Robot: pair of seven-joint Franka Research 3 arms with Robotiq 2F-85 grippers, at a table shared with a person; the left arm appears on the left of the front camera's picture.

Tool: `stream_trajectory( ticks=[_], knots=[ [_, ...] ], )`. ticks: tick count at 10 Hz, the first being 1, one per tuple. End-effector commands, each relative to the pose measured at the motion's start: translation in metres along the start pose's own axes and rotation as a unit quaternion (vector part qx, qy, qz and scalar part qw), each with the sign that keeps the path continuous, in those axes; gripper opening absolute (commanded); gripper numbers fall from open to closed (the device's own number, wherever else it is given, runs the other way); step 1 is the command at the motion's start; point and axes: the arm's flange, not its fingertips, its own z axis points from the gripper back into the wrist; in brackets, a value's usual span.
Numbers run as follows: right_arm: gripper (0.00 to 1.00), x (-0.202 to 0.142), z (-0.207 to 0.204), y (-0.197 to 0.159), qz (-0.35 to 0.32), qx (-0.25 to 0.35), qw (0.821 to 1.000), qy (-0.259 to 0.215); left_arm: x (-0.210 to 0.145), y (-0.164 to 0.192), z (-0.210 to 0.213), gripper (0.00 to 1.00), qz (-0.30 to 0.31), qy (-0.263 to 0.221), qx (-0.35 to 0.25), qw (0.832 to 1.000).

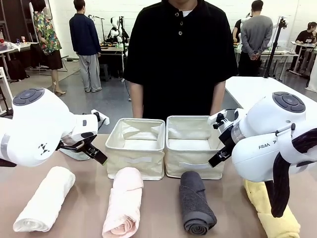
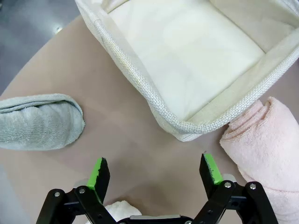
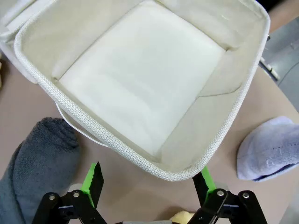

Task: Sort the towels based on their folding style.
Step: Pick up one triangle-folded towel and place it in the left Fabric basket.

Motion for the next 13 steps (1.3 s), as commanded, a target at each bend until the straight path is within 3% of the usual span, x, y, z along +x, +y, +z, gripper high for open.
stream_trajectory(
  ticks=[1,3,5,7,8,9,13],
  knots=[
    [1.0,0.002,0.041,-0.002,0.001,-0.029,1.0,0.006,0.006,0.004,0.039,1.0,-0.016,-0.003,0.015,1.0],
    [1.0,0.009,0.148,-0.015,-0.011,-0.08,0.997,0.0,0.018,0.012,0.143,1.0,-0.032,-0.013,0.056,0.998],
    [1.0,0.028,0.264,-0.012,-0.026,-0.115,0.993,-0.022,0.042,-0.007,0.26,1.0,-0.059,-0.056,0.102,0.991],
    [1.0,0.036,0.328,0.012,-0.014,-0.13,0.99,-0.057,0.056,-0.021,0.325,1.0,-0.064,-0.09,0.11,0.988],
    [1.0,0.033,0.333,0.018,-0.01,-0.163,0.984,-0.074,0.051,-0.022,0.334,1.0,-0.052,-0.111,0.123,0.985],
    [1.0,0.019,0.331,0.0,-0.018,-0.126,0.99,-0.06,0.039,-0.02,0.329,1.0,-0.06,-0.088,0.107,0.989],
    [1.0,0.019,0.341,0.006,-0.018,-0.129,0.99,-0.06,0.041,-0.023,0.337,1.0,-0.06,-0.088,0.107,0.989]
  ],
)
